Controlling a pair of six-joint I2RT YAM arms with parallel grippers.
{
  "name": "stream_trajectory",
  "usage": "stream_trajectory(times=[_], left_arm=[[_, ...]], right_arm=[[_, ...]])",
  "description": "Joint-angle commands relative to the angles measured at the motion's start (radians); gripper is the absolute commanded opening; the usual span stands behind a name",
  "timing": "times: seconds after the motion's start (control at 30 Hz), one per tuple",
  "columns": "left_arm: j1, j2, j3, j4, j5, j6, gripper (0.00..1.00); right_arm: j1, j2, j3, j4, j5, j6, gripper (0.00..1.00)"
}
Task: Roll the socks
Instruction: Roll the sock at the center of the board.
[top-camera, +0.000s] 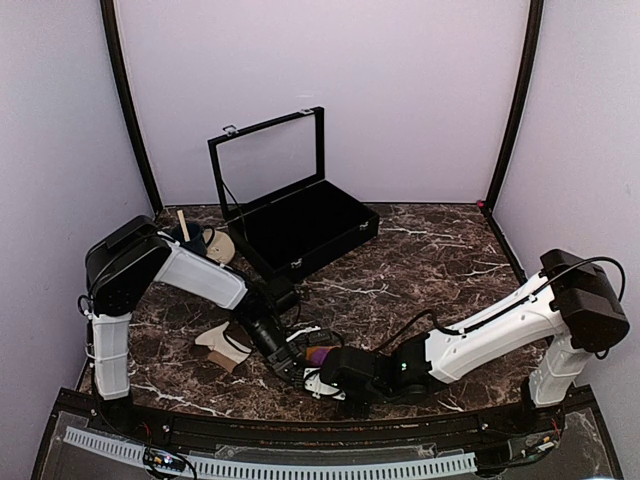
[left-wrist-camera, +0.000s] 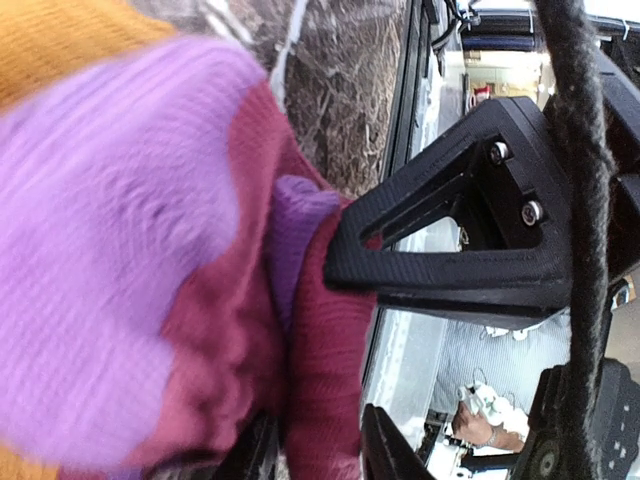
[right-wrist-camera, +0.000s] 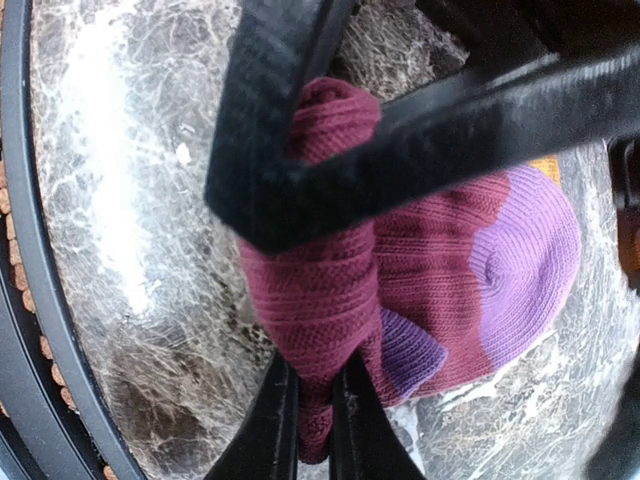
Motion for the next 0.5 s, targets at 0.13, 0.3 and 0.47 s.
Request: stream_trajectory(times=[0.13,0.3,0.47], left_arm=[[0.037,-0.079,-0.092,0.08,-0.11,-0.066,0.32],[0.045,-0.127,-0.13,0.102,-0.126,-0.086,0.32],[0.056,-0.19,-0.185,0.148,-0.194,-0.122,0.33]], right_arm=[[-0.014,0.035,-0.002,-0.119,-0.057,0.047,0.0],[-0.024,0.039,0.014,-0.137,-0.081,0.066,0.0],[-0.041,0.042,0.064,-0.188,-0.153,0.081,0.0]])
